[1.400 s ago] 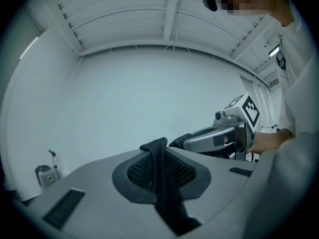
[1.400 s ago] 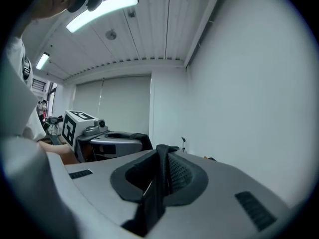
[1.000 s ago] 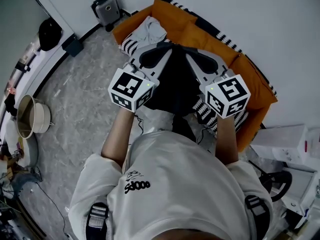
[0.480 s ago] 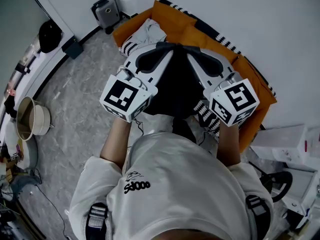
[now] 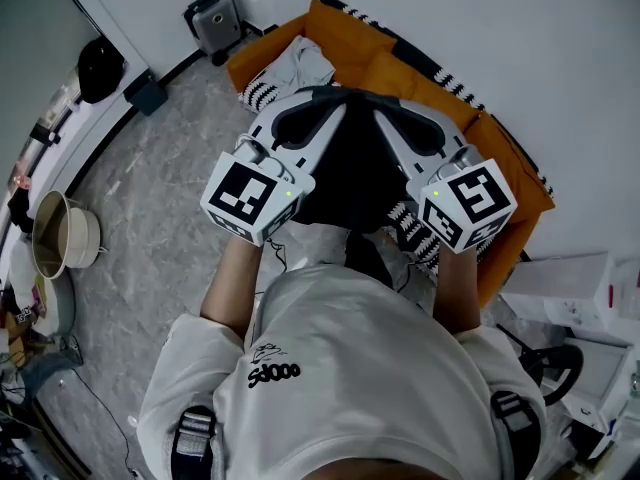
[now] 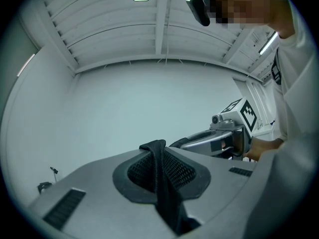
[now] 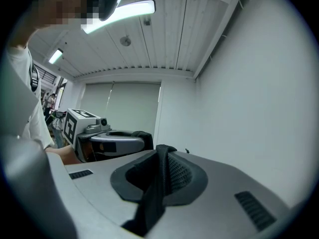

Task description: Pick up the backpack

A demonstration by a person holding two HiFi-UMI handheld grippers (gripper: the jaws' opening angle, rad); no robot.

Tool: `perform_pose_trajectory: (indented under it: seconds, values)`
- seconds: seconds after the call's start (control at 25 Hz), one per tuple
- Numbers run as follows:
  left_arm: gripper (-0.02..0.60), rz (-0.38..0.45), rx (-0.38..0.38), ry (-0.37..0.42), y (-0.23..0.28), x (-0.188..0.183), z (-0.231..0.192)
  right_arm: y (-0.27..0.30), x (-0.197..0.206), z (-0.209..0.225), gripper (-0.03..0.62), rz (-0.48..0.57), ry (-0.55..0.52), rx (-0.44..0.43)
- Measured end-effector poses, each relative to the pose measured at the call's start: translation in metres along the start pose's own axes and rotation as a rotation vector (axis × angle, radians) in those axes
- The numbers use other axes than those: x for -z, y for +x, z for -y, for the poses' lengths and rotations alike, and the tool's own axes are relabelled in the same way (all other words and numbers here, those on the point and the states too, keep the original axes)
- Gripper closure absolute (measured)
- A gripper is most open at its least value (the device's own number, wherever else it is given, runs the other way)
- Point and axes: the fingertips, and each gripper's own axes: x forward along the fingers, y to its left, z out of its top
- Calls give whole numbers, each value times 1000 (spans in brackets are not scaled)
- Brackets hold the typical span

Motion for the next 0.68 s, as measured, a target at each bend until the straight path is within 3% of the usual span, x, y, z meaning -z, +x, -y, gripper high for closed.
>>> perform_pose_trajectory:
  seconds: [0.68]
  values:
    - [528, -9, 9, -29, 3, 19, -20, 20, 16, 7, 531, -17, 24, -1]
